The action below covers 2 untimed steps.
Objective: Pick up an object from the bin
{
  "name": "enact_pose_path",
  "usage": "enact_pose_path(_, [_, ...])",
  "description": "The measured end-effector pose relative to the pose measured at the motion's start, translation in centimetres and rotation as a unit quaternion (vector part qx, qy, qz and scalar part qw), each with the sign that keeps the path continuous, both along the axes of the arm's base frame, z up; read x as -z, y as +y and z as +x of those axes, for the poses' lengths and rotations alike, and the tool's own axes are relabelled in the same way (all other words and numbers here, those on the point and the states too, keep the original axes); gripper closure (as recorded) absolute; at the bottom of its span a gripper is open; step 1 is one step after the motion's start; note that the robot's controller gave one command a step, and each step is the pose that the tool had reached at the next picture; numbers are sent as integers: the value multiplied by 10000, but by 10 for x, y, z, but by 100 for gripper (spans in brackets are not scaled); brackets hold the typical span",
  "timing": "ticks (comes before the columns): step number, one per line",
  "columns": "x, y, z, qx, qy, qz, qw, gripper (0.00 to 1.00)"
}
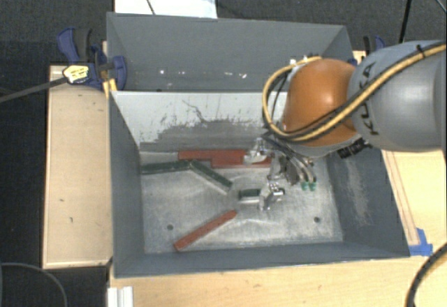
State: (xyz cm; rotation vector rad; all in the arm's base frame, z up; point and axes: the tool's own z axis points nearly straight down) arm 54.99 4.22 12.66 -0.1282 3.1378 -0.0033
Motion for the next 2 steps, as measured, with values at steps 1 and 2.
enact_pose_path(1, [-1, 9, -9, -233, 5, 14, 9997, 0])
enact_pose_path(2, [48, -3, -10, -95, -19, 16, 10000, 0])
